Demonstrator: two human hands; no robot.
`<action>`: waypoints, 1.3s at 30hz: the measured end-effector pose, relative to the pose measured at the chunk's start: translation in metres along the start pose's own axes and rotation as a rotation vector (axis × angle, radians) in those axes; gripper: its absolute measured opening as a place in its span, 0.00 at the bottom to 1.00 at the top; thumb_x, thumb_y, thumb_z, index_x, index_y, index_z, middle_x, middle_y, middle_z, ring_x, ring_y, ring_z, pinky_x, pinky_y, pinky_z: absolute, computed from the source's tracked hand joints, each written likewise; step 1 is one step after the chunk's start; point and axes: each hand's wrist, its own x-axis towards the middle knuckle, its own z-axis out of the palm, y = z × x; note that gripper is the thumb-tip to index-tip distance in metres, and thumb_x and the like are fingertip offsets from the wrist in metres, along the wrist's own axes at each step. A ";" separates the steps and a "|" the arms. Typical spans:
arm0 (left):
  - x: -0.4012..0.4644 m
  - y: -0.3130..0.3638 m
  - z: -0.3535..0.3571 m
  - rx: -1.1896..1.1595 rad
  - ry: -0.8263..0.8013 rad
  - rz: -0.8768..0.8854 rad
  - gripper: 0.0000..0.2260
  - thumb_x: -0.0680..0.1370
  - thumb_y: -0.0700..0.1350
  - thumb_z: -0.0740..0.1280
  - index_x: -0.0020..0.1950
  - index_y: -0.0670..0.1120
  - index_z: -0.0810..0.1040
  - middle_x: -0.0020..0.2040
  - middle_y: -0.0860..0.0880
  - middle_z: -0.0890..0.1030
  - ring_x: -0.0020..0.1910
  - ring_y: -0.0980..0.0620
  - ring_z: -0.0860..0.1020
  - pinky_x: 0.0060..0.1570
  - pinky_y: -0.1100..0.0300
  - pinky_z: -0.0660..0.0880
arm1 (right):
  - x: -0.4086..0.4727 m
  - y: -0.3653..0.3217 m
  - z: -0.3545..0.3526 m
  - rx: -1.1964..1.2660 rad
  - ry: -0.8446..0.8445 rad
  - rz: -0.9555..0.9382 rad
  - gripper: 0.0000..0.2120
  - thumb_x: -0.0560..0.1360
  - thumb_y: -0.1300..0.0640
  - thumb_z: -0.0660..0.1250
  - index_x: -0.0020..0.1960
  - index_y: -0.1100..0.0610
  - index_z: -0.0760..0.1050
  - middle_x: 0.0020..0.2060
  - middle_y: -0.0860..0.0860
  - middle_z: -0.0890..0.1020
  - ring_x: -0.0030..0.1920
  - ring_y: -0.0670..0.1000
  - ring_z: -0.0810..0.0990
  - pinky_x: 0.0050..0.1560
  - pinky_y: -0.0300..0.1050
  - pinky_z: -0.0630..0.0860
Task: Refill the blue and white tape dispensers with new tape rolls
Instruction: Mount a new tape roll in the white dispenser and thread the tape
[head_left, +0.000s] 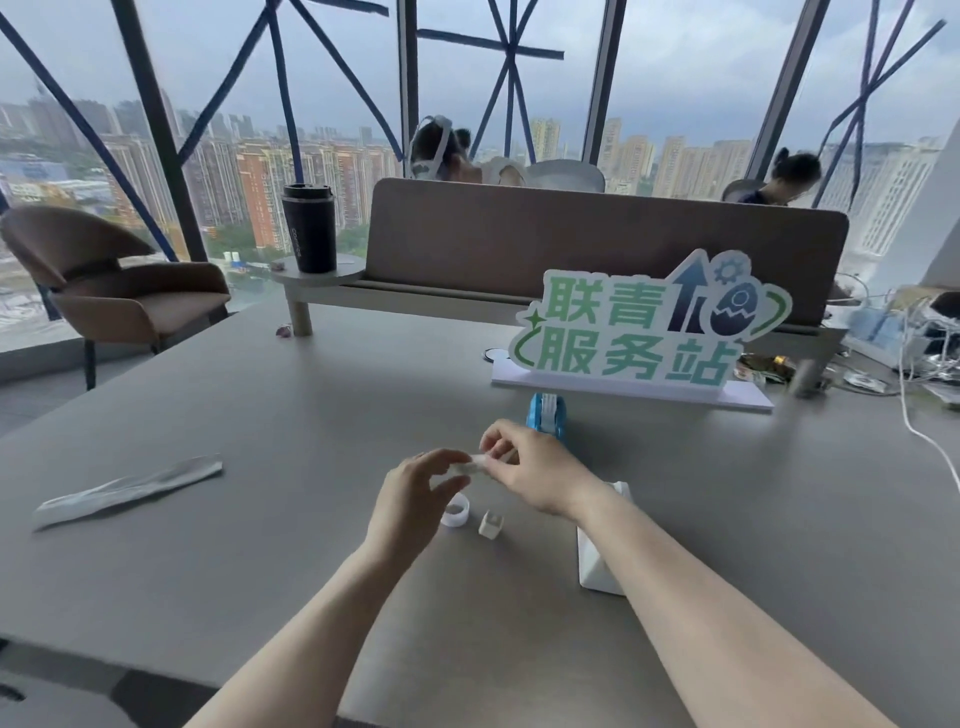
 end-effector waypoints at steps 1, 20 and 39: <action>-0.002 -0.001 -0.001 -0.019 0.027 -0.025 0.08 0.73 0.44 0.72 0.50 0.54 0.84 0.43 0.52 0.85 0.41 0.51 0.79 0.43 0.59 0.71 | -0.002 0.001 -0.001 0.007 0.026 0.010 0.05 0.75 0.50 0.66 0.49 0.50 0.74 0.43 0.46 0.79 0.45 0.50 0.79 0.51 0.50 0.79; -0.019 0.002 0.000 -0.374 0.152 -0.163 0.06 0.74 0.45 0.73 0.40 0.44 0.83 0.33 0.48 0.82 0.31 0.58 0.77 0.35 0.66 0.70 | -0.033 0.013 0.016 0.104 0.261 0.090 0.05 0.71 0.51 0.72 0.46 0.50 0.81 0.36 0.44 0.82 0.37 0.45 0.79 0.40 0.39 0.75; -0.019 0.071 0.057 -0.833 -0.130 -0.238 0.10 0.75 0.39 0.71 0.53 0.36 0.77 0.46 0.38 0.85 0.39 0.47 0.84 0.41 0.60 0.83 | -0.082 0.054 -0.039 0.679 0.364 0.117 0.08 0.74 0.55 0.71 0.46 0.60 0.80 0.35 0.57 0.83 0.32 0.55 0.75 0.32 0.45 0.77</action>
